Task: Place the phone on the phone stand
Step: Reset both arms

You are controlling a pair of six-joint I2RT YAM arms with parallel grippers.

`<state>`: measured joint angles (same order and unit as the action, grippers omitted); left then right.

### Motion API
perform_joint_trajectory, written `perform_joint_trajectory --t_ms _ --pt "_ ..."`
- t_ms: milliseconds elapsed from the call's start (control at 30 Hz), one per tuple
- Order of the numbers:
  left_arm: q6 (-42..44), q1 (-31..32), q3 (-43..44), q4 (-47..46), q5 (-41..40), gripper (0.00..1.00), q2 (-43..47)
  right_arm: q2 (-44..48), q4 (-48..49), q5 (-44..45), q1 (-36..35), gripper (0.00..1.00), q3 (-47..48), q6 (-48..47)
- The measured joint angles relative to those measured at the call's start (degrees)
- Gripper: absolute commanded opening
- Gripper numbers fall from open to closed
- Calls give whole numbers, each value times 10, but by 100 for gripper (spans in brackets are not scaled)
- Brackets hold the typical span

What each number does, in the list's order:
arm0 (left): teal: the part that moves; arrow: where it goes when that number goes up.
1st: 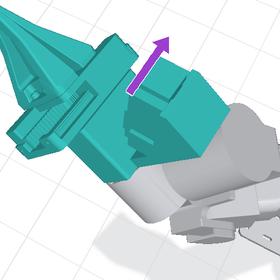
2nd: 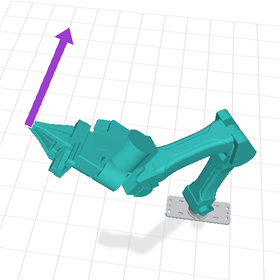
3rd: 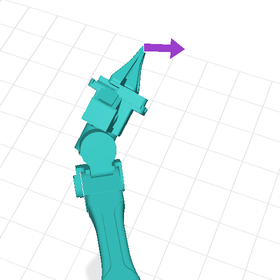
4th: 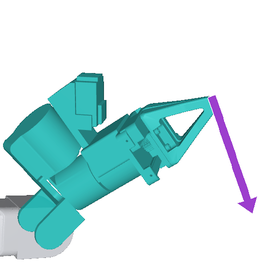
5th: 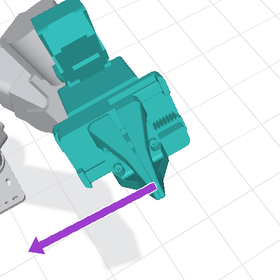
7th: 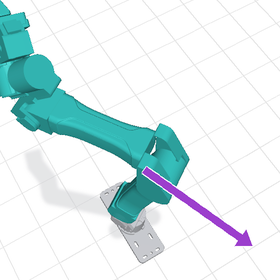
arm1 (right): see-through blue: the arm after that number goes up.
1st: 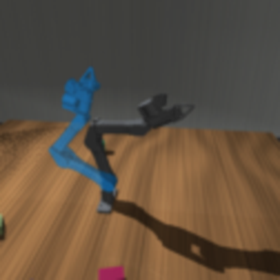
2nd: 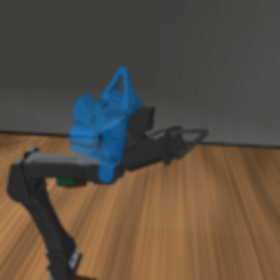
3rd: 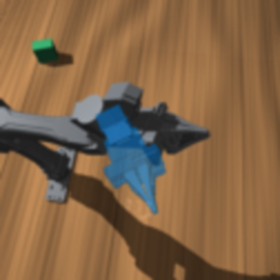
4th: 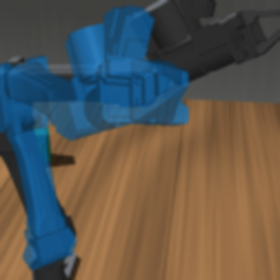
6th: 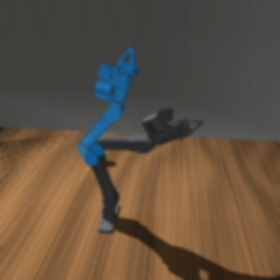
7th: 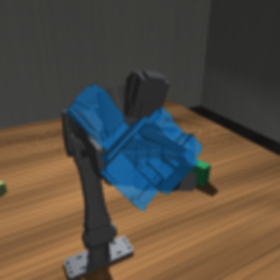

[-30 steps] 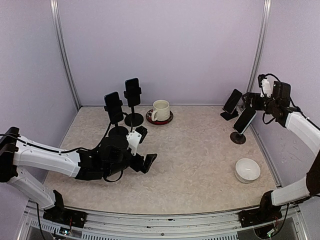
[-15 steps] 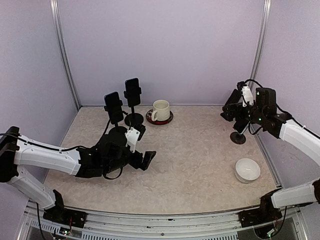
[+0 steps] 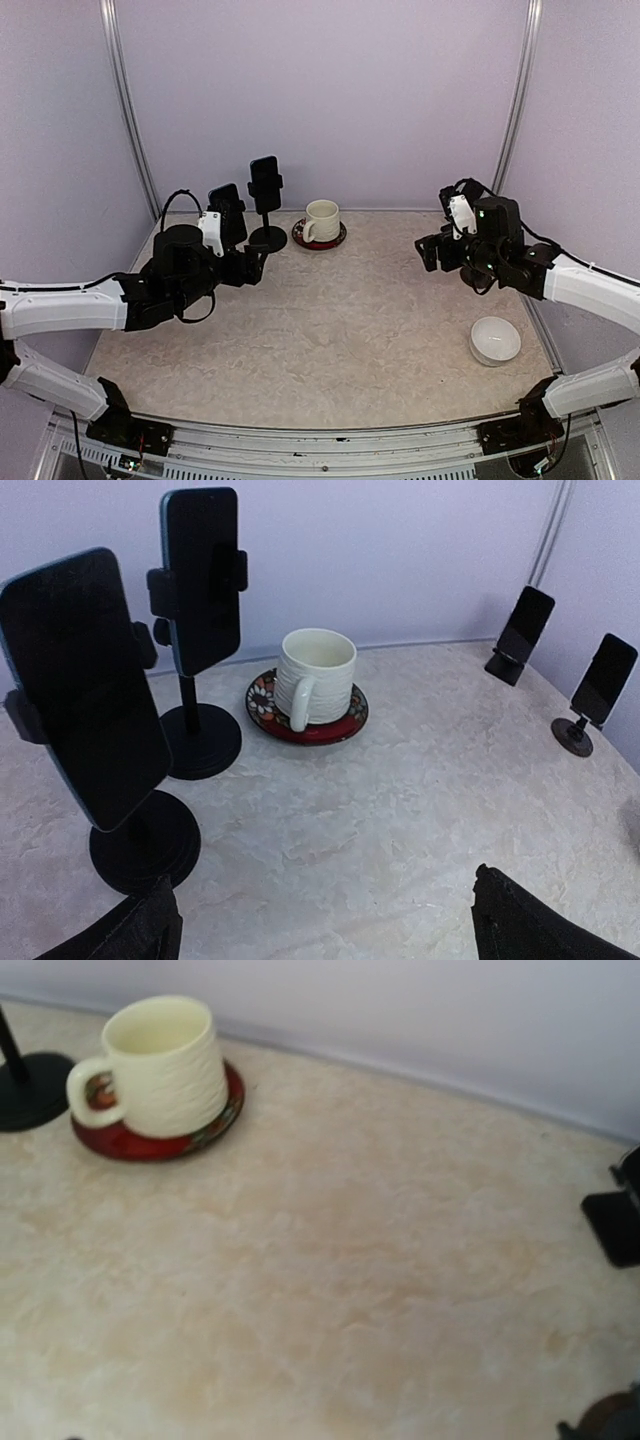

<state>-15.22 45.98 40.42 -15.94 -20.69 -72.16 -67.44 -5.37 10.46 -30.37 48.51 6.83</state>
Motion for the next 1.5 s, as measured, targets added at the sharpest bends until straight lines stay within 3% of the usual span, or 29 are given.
perform_joint_trajectory --t_ms 200,533,900,1167,1500 --pt "-22 -9 0 31 -38 99 63 40 1 6 -11 100 -61 21" --pt "-34 -13 1 106 -87 99 134 207 -2 -21 -11 100 -103 49" --pt "25 -45 -52 130 -92 99 291 225 -33 -14 -11 100 -141 64" --pt "27 -88 -80 163 -60 99 317 290 -38 -17 -11 100 -181 60" --pt "33 -94 -85 199 -42 99 330 373 -38 -11 -11 100 -245 58"
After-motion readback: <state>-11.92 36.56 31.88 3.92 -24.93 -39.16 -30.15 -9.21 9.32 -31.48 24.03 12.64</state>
